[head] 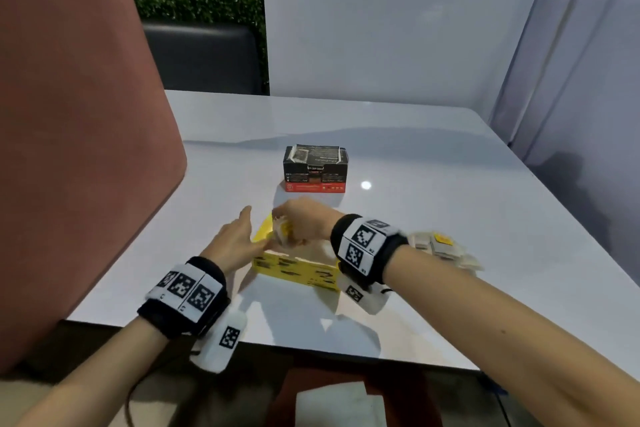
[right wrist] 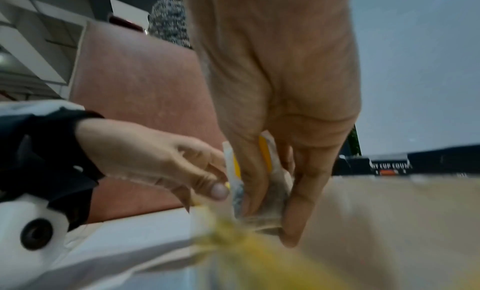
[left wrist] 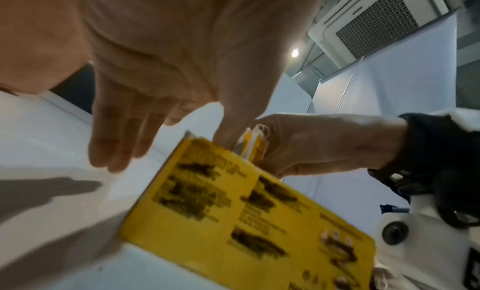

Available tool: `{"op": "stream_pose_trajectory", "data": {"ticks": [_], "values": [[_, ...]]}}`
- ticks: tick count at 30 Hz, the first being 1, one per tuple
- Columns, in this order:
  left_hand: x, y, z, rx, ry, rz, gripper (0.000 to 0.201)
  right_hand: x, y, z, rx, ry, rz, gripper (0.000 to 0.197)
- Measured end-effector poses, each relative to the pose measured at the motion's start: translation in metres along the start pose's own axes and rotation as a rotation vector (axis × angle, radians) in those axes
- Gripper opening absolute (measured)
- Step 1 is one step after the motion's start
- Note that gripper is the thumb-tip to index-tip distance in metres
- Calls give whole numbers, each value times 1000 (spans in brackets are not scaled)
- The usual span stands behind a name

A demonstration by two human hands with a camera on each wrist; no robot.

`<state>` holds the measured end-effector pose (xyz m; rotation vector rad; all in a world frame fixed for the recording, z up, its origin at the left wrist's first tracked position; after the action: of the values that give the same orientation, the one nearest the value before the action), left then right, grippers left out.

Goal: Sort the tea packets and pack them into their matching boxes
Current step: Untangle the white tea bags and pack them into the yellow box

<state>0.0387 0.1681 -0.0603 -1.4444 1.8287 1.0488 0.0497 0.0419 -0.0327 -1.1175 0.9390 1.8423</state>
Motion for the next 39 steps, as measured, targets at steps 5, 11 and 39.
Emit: {"op": "stream_pose_trajectory", "data": {"ticks": [5, 11, 39], "values": [[-2, -5, -1, 41, -38, -37, 65, 17, -9, 0, -18, 4, 96, 44], [-14, 0, 9, 62, 222, -30, 36, 13, -11, 11, -97, 15, 203, 47], [-10, 12, 17, 46, 408, -29, 38, 17, -9, 20, 106, -138, -144, 34]]}}
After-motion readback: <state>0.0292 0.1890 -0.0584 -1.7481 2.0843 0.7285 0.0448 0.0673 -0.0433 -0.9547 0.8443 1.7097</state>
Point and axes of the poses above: each hand's wrist, its own y-axis away from the middle knuckle, its own x-axis out of the palm, z = x × y, the point moved 4 cm from there along -y, towards the middle knuckle, and after that the axes turned 2 degrees about -x, right-handed, at the moved point
